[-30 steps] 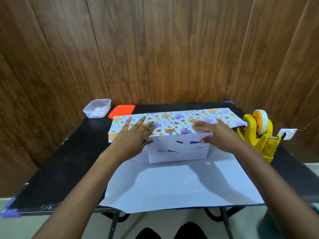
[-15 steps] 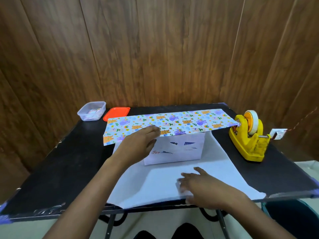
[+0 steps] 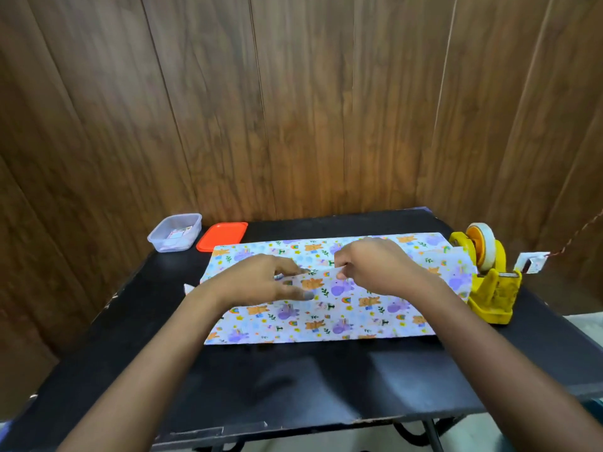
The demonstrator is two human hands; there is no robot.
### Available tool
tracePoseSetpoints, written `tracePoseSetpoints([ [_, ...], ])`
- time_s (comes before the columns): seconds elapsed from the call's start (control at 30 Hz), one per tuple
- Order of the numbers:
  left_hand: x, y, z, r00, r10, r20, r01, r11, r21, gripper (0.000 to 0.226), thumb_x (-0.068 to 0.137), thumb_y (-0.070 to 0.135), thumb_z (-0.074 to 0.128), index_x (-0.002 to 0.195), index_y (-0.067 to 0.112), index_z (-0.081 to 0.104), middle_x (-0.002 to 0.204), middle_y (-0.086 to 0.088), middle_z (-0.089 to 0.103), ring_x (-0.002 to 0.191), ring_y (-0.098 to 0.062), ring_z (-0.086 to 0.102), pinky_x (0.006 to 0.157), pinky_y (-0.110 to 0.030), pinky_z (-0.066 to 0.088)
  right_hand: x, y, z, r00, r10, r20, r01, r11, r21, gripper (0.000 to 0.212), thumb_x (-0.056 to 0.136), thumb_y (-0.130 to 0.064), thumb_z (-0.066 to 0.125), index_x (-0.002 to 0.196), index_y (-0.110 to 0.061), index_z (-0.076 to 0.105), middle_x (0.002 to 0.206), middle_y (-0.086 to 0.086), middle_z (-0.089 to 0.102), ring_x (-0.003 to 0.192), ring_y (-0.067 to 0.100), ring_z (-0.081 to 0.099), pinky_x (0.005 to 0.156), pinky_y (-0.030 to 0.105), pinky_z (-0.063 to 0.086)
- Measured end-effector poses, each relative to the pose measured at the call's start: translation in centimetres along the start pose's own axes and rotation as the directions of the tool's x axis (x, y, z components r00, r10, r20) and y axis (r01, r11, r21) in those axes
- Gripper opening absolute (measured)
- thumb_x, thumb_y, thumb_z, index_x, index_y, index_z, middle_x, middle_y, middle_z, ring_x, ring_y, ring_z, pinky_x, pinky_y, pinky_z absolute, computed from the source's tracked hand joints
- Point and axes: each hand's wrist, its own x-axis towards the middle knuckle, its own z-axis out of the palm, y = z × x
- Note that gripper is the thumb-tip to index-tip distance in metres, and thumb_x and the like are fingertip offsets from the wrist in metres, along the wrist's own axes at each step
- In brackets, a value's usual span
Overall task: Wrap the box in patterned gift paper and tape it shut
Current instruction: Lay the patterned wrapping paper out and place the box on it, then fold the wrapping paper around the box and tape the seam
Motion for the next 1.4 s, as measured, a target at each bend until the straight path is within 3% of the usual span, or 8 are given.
tracePoseSetpoints([
  [0.23,1.7,-0.8,-0.2,0.994,0.026,-0.106,-0.036,0.995,-0.095,0.006,0.084,0.025,0.069,0.086,0.027,0.073,0.116,0.017,0.064,0.104,-0.002,0.059,0.085,-0.024,0.049,1.1,2.5,-1.1,0.978,0.023,0.209,-0.084,0.954,0.288,0.029,0.083,-0.023,0.070,0.060,-0.018,0.053,0.062,-0.002,0.042,0.057,0.016,0.039,0.050,0.026,0.032],
  [0.6,2.9,-1.3,-1.9,0.998,0.047,0.034,-0.040,0.981,-0.187,0.035,0.079,0.017,0.073,0.049,0.033,0.066,0.095,0.009,0.063,0.094,-0.019,0.060,0.086,-0.035,0.047,0.7,6.7,-2.7,0.935,0.055,0.351,-0.205,0.890,0.407,0.040,0.079,-0.027,0.073,0.042,-0.027,0.057,0.045,-0.013,0.042,0.044,0.001,0.037,0.058,0.023,0.027],
  [0.77,4.6,-0.7,-2.9,0.998,0.019,0.062,-0.005,0.974,-0.226,0.027,0.085,0.036,0.063,0.088,0.010,0.067,0.093,-0.002,0.063,0.079,-0.013,0.058,0.074,-0.029,0.050,1.2,6.7,-2.2,0.935,0.037,0.352,-0.178,0.909,0.376,0.030,0.080,-0.025,0.072,0.054,-0.023,0.058,0.045,-0.014,0.046,0.050,0.004,0.039,0.059,0.023,0.031],
  [0.97,10.0,-0.2,-2.1,0.972,-0.168,0.164,0.123,0.958,0.257,0.080,0.087,0.057,0.051,0.148,0.014,0.022,0.154,-0.003,0.025,0.138,-0.022,0.028,0.112,-0.037,0.028,1.7,6.6,-1.2,0.963,0.114,0.243,-0.166,0.964,0.207,0.033,0.083,-0.025,0.069,0.057,-0.016,0.050,0.058,-0.003,0.044,0.056,0.012,0.038,0.053,0.021,0.029],
  [1.13,7.7,-1.5,-3.0,0.939,-0.266,0.221,0.174,0.916,0.362,0.060,0.085,0.065,0.046,0.074,0.007,0.060,0.070,-0.002,0.061,0.063,-0.016,0.054,0.063,-0.025,0.040,3.5,6.8,1.0,0.972,0.232,-0.041,-0.229,0.971,0.074,0.012,0.083,-0.032,0.065,0.072,-0.033,0.062,0.105,-0.008,0.060,0.116,0.016,0.040,0.111,0.039,0.015],
  [1.17,6.7,-1.8,-3.0,0.918,-0.304,0.253,0.204,0.913,0.354,0.060,0.085,0.065,0.045,0.063,0.010,0.057,0.064,-0.001,0.062,0.058,-0.013,0.055,0.068,-0.024,0.042,3.7,6.4,1.2,0.971,0.219,-0.097,-0.211,0.974,0.088,0.001,0.083,-0.035,0.065,0.085,-0.035,0.065,0.118,-0.007,0.055,0.123,0.016,0.034,0.112,0.041,0.012],
  [1.27,3.6,-2.3,-2.5,0.907,-0.367,0.206,0.331,0.924,0.192,0.055,0.086,0.060,0.049,0.060,0.012,0.054,0.074,-0.009,0.071,0.055,-0.012,0.060,0.067,-0.024,0.047,5.0,4.2,2.7,0.937,0.265,-0.228,-0.262,0.964,0.042,0.057,0.082,-0.048,0.062,0.131,-0.024,0.046,0.134,0.000,0.036,0.126,0.020,0.031,0.105,0.039,0.028],
  [1.4,1.0,-1.9,-0.3,0.908,-0.415,0.049,0.403,0.840,-0.363,0.041,0.087,0.042,0.061,0.065,0.009,0.052,0.054,-0.008,0.061,0.043,-0.016,0.058,0.053,-0.025,0.052,7.6,1.1,3.6,0.900,0.434,0.050,-0.422,0.835,0.351,0.044,0.090,-0.046,0.054,0.104,-0.005,0.052,0.102,0.009,0.055,0.101,0.029,0.055,0.075,0.034,0.043],
])
